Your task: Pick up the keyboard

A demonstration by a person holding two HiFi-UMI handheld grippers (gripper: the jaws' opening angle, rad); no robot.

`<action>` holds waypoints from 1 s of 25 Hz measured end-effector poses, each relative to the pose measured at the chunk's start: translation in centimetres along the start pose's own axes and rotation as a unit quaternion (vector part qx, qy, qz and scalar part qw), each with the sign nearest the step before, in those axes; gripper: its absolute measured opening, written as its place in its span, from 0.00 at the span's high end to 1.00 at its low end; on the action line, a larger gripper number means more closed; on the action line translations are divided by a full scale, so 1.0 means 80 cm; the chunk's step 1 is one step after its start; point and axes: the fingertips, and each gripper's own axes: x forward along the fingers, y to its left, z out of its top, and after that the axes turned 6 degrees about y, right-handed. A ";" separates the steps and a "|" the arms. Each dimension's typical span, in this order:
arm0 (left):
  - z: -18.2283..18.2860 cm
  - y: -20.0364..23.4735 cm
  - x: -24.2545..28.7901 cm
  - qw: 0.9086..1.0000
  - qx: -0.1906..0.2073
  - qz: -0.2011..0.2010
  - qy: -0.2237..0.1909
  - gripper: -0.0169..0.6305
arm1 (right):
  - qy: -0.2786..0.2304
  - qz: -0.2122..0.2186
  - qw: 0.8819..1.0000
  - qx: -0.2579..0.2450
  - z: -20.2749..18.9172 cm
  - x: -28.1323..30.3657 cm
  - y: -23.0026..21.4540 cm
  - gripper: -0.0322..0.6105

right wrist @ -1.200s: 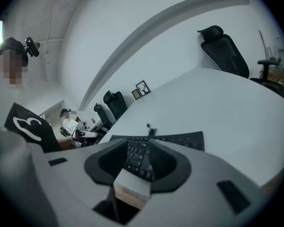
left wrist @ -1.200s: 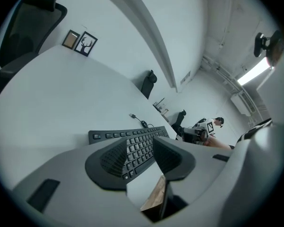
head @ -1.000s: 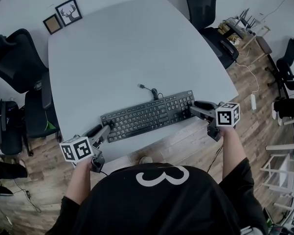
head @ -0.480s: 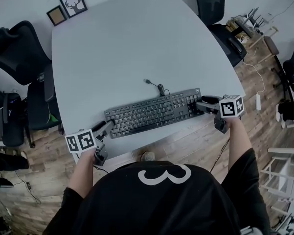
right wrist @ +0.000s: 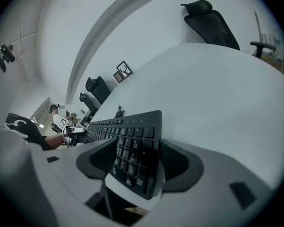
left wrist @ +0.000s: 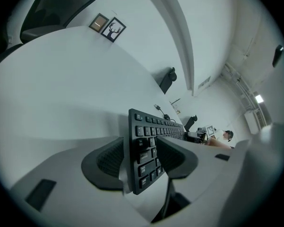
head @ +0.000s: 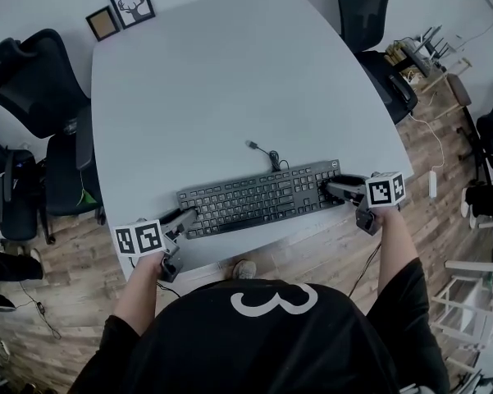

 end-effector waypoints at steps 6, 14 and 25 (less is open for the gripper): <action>-0.003 -0.005 0.011 1.000 0.005 0.005 0.018 0.65 | 0.027 -0.024 0.999 0.011 -0.008 0.007 -0.010 0.53; -0.003 -0.001 0.012 1.000 -0.010 0.012 0.021 0.68 | 0.056 -0.069 0.996 0.030 -0.009 0.013 -0.011 0.57; -0.001 0.000 0.012 0.999 -0.011 0.017 0.028 0.72 | 0.055 -0.077 0.995 0.036 -0.008 0.012 -0.012 0.57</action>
